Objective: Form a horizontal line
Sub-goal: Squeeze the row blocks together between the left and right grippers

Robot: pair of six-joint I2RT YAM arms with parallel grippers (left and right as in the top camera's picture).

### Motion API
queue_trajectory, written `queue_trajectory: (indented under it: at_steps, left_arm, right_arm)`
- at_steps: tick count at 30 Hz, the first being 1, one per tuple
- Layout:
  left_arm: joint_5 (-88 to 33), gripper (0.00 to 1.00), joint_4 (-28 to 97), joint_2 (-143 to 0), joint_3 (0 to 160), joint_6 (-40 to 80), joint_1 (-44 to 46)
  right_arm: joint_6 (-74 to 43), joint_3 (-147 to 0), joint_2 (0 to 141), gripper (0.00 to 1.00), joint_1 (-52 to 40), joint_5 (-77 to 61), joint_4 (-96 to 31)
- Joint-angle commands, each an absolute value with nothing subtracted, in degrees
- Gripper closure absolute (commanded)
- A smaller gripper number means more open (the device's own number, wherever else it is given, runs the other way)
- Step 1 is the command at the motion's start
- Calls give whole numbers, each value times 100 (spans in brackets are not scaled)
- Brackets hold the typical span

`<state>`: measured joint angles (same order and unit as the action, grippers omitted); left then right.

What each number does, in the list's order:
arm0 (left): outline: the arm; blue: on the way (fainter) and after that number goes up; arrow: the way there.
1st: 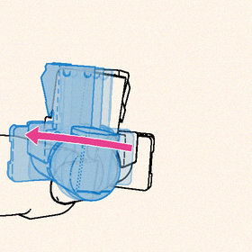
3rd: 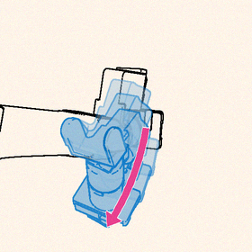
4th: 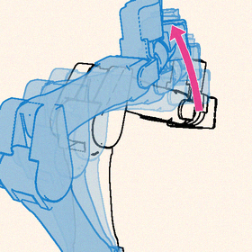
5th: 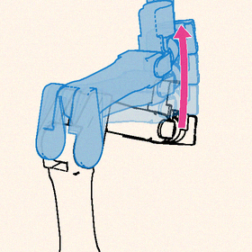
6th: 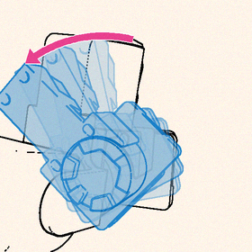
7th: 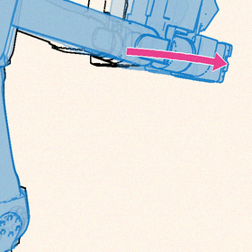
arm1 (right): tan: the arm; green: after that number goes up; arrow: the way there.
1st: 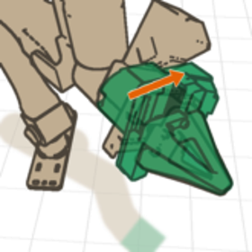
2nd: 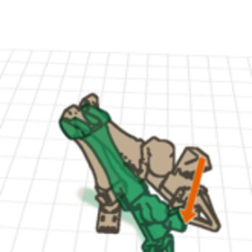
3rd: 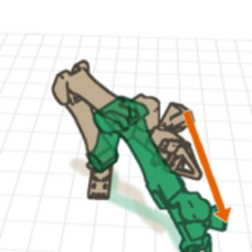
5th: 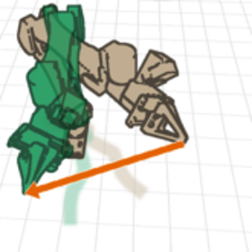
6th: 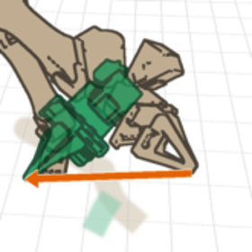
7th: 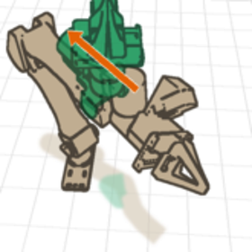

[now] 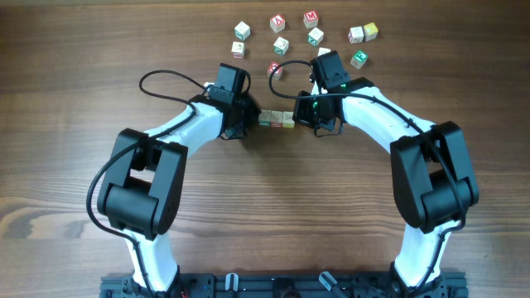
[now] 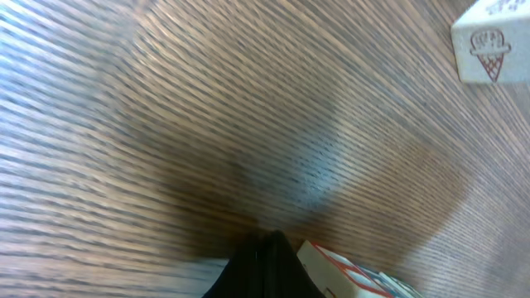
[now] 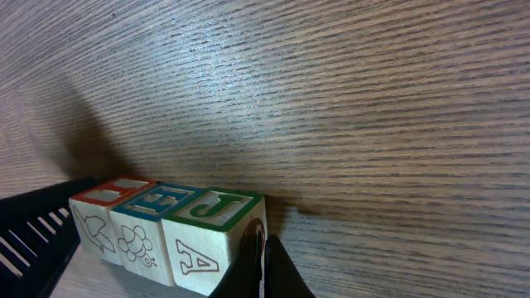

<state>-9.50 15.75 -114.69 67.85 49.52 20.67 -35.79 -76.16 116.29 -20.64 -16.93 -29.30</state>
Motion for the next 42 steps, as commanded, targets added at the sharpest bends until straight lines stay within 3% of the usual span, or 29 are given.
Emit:
queue_trajectory:
  at_steps: [1,42]
  left_arm:
    - [-1122,96,1656,-11712,6619,4799,2128]
    - [-1155,96,1743,-11712,6619,4821,2228]
  right_arm:
    - [-3614,-7561,11489,95,-2062,-1787,-2912]
    - [-3599,-7561,11489,95,-2062,-1789,-2735]
